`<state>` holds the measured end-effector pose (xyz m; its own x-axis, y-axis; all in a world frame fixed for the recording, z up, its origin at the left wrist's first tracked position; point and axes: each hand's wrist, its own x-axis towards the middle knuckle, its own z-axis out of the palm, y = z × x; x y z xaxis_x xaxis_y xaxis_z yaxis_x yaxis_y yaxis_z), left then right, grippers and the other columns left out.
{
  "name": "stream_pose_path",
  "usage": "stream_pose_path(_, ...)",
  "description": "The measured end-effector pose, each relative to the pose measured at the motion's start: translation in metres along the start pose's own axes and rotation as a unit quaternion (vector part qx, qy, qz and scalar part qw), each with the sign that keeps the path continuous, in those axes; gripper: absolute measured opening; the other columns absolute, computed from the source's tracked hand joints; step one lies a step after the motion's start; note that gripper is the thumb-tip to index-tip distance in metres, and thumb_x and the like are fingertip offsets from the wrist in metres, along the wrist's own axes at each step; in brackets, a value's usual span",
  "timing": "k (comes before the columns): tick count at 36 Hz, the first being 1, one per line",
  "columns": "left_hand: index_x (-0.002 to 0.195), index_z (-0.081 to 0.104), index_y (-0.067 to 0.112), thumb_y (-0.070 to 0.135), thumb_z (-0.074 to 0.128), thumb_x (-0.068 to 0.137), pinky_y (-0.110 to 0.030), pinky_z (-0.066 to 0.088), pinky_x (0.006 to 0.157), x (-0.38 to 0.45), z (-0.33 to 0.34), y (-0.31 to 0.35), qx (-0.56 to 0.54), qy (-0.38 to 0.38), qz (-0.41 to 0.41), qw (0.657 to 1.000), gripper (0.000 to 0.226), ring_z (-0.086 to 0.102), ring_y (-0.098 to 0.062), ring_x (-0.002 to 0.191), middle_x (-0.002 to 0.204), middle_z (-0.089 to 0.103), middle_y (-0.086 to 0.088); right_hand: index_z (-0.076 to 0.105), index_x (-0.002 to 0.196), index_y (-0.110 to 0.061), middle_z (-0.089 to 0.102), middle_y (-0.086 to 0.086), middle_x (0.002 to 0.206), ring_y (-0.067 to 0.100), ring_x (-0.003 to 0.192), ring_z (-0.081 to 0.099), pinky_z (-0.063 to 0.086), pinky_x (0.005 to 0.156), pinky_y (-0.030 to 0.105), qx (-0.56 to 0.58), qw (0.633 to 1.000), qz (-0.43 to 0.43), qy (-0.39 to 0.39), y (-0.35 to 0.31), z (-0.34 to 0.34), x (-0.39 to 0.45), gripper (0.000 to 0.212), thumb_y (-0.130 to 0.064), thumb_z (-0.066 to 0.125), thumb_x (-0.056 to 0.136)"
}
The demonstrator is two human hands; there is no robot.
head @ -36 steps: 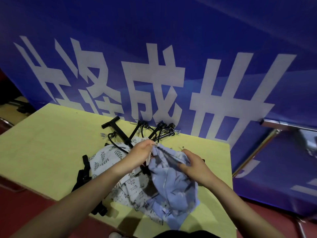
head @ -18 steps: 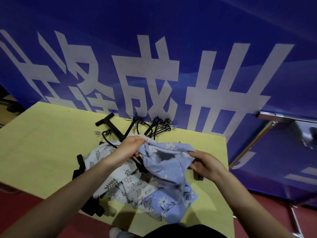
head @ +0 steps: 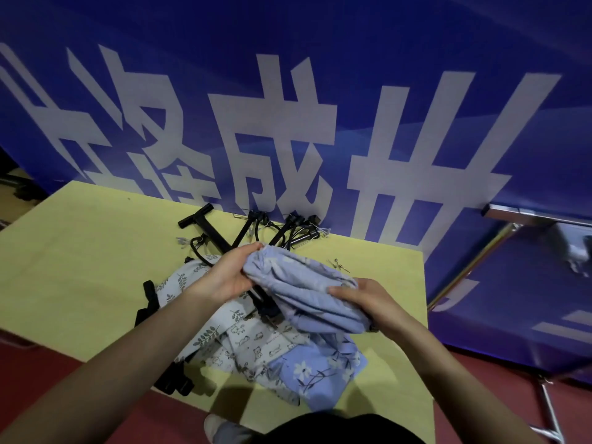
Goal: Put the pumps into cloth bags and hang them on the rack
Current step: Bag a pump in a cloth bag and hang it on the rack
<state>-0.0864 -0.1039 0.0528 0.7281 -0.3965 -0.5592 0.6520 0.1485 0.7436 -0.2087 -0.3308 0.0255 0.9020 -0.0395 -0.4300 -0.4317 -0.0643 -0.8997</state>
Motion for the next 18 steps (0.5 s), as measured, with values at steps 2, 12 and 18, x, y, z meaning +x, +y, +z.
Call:
stream_pose_path(2,0.101,0.063,-0.001,0.021,0.038,0.104,-0.031,0.058,0.073,-0.003,0.001,-0.003,0.014,-0.007,-0.005,1.0,0.034,0.067,-0.024,0.086,0.098,0.069,-0.019,0.047,0.065,-0.018,0.048,-0.01,0.051,0.007,0.049,0.04,0.03,0.052,0.024,-0.147,0.988,-0.035,0.04,0.005,-0.001,0.001,0.031,-0.024,0.066,0.089)
stream_pose_path(12,0.115,0.056,-0.001,0.011,0.044,0.101,-0.036,0.057,0.082,0.001,0.003,-0.019,0.095,0.06,0.052,0.992,0.022,0.069,-0.028,0.095,0.111,0.066,-0.023,0.052,0.093,-0.018,0.054,-0.002,0.073,0.022,0.069,0.05,0.031,0.051,0.028,-0.376,0.901,-0.074,0.203,0.018,-0.002,0.0,0.018,-0.025,0.064,0.083)
stream_pose_path(18,0.1,0.06,0.011,0.012,0.042,0.102,-0.027,0.057,0.065,0.006,0.007,-0.026,0.127,0.099,0.068,0.985,0.019,0.068,-0.018,0.08,0.094,0.069,-0.009,0.06,0.073,-0.02,0.056,-0.014,0.05,0.0,0.051,0.056,0.036,0.049,0.012,-0.287,0.938,-0.074,0.179,0.021,-0.009,0.002,0.016,-0.015,0.068,0.085)
